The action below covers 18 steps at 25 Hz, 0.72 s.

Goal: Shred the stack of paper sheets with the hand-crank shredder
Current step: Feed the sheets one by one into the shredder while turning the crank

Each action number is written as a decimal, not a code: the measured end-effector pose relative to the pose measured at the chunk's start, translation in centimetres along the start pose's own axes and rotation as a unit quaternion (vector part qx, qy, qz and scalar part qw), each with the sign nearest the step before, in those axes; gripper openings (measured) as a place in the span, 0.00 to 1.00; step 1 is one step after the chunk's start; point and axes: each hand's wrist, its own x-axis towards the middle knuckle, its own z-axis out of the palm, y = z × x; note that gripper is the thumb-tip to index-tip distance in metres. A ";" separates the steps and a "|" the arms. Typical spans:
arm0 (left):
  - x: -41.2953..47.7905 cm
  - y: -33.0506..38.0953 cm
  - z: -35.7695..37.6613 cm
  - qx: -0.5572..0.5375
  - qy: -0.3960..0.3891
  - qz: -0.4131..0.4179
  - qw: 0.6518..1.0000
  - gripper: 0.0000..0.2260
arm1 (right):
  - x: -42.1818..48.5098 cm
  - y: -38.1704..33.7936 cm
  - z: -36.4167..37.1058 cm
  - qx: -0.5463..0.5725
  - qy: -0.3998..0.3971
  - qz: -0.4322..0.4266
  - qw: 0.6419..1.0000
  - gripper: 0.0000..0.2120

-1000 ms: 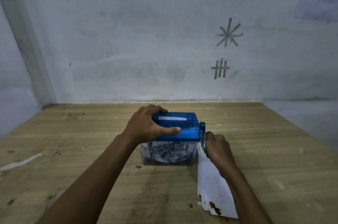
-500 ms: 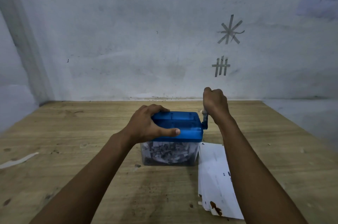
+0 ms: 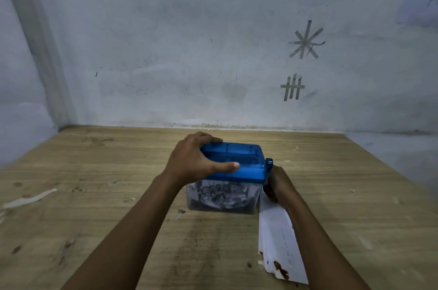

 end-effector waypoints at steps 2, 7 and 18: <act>-0.1 0.0 -0.1 0.007 0.012 0.002 1.000 0.42 | -1.3 0.9 -0.2 0.000 -0.013 -0.011 1.000 0.18; 0.0 0.0 -0.6 0.081 0.009 0.028 0.996 0.43 | -2.8 1.9 -1.1 -0.112 0.032 -0.140 0.983 0.21; -4.7 4.1 3.0 0.169 0.082 0.250 0.950 0.19 | -3.4 7.4 -7.9 -0.228 0.147 -0.159 0.949 0.10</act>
